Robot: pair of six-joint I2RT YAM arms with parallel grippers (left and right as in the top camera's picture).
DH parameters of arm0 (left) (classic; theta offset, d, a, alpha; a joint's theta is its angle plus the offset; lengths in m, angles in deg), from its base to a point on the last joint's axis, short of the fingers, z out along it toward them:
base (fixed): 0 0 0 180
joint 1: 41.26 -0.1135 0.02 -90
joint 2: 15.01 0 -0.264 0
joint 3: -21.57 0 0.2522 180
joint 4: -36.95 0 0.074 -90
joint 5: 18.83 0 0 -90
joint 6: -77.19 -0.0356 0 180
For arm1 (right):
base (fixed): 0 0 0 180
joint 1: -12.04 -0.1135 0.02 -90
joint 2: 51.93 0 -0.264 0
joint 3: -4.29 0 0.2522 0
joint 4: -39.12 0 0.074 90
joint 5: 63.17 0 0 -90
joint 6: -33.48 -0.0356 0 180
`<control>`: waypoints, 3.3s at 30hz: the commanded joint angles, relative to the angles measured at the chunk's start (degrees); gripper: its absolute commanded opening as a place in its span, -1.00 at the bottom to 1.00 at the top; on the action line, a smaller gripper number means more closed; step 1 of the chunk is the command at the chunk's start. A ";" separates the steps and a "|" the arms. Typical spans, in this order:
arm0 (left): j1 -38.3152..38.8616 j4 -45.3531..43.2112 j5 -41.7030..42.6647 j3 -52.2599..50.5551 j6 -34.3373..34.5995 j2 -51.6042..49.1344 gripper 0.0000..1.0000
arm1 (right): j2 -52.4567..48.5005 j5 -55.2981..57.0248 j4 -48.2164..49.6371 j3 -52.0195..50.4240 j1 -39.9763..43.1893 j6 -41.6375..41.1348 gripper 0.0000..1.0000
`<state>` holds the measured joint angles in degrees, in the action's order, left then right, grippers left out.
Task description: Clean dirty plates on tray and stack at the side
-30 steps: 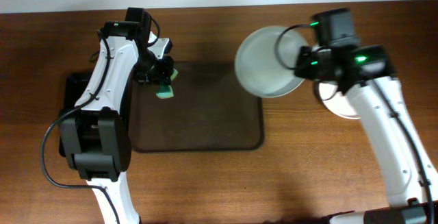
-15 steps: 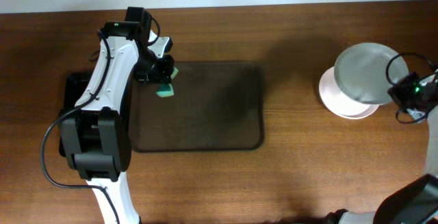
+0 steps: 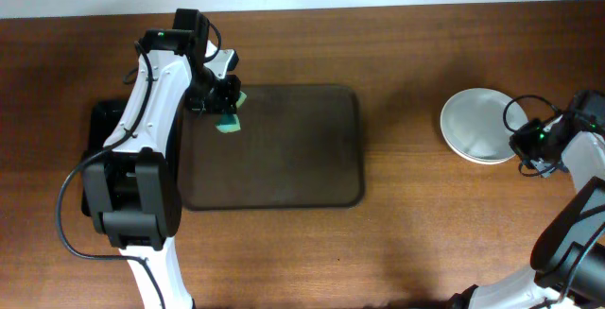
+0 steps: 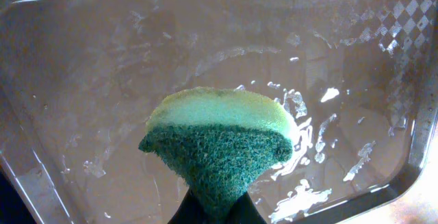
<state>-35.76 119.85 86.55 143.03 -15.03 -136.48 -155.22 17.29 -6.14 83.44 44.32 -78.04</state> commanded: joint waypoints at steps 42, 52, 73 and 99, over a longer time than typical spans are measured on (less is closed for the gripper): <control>-22.56 -21.14 -24.33 -34.42 5.44 16.39 -0.86 | 12.74 -3.76 -10.34 11.13 -41.31 4.37 0.97; -22.56 -23.23 -23.89 -33.18 5.66 16.44 0.48 | 12.74 -3.76 -11.56 11.15 -41.31 4.76 0.97; -17.16 -19.37 -0.11 -23.69 0.20 33.75 0.88 | 26.03 15.61 -41.22 36.96 -38.60 10.78 0.97; -17.16 -19.37 -0.13 -23.69 0.20 33.75 0.98 | 34.49 11.96 -54.38 36.89 -30.32 13.79 0.97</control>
<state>-52.98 100.62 85.59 118.73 -13.92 -103.63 -121.31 27.87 -61.22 119.59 13.78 -64.22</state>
